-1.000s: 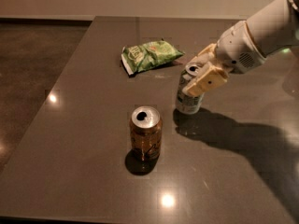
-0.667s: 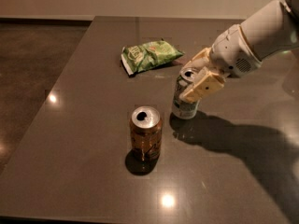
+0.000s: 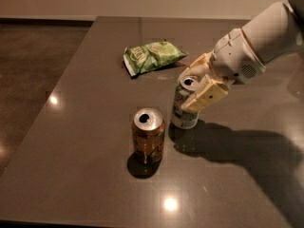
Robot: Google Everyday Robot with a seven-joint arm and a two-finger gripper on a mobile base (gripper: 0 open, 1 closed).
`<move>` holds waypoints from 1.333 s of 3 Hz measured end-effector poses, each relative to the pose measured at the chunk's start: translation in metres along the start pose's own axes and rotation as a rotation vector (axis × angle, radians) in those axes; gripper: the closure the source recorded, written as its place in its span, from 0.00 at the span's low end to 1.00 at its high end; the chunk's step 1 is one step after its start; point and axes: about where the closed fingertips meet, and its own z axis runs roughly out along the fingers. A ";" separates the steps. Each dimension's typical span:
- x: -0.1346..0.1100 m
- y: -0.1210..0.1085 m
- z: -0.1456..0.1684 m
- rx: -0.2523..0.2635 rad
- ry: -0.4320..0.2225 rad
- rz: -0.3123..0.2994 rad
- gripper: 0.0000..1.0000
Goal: Move 7up can near orange can
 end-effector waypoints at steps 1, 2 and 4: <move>0.000 0.011 0.007 -0.045 -0.025 -0.021 0.62; 0.001 0.018 0.015 -0.076 -0.044 -0.047 0.38; -0.003 0.019 0.016 -0.076 -0.044 -0.055 0.00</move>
Offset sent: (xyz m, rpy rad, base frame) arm -0.0240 0.0101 -0.0242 0.0528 0.0355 0.1367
